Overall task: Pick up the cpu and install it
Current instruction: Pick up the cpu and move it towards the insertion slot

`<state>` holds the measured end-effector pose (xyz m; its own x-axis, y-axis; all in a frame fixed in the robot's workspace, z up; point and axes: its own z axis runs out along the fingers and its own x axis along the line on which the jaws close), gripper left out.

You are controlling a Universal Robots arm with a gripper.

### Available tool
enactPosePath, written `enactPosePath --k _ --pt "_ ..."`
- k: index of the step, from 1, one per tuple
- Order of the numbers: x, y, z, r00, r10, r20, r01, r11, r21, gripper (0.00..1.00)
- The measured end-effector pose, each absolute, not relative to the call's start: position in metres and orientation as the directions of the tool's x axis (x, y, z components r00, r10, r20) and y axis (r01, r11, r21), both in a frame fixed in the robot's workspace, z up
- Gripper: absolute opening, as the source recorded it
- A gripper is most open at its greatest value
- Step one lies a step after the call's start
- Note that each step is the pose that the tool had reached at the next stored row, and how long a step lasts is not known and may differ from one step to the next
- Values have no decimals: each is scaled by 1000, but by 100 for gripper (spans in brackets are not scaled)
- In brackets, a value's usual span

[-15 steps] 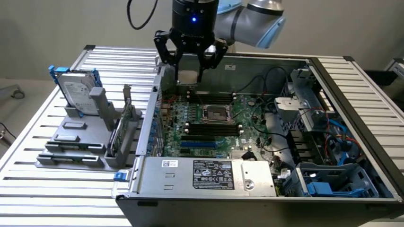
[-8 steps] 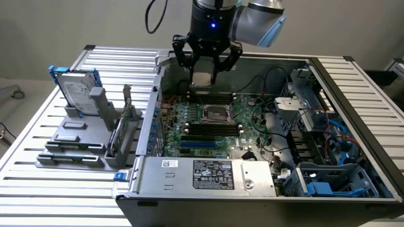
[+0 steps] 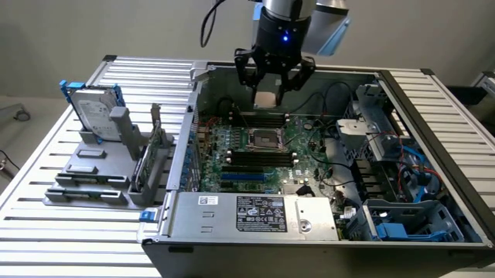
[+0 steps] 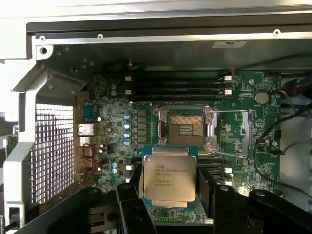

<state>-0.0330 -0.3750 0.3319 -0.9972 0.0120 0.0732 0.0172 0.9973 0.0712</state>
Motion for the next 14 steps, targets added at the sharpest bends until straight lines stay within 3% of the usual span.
enactPosePath --k 14 --pt "-11 -350 306 -997 12 73 17 997 71 54"
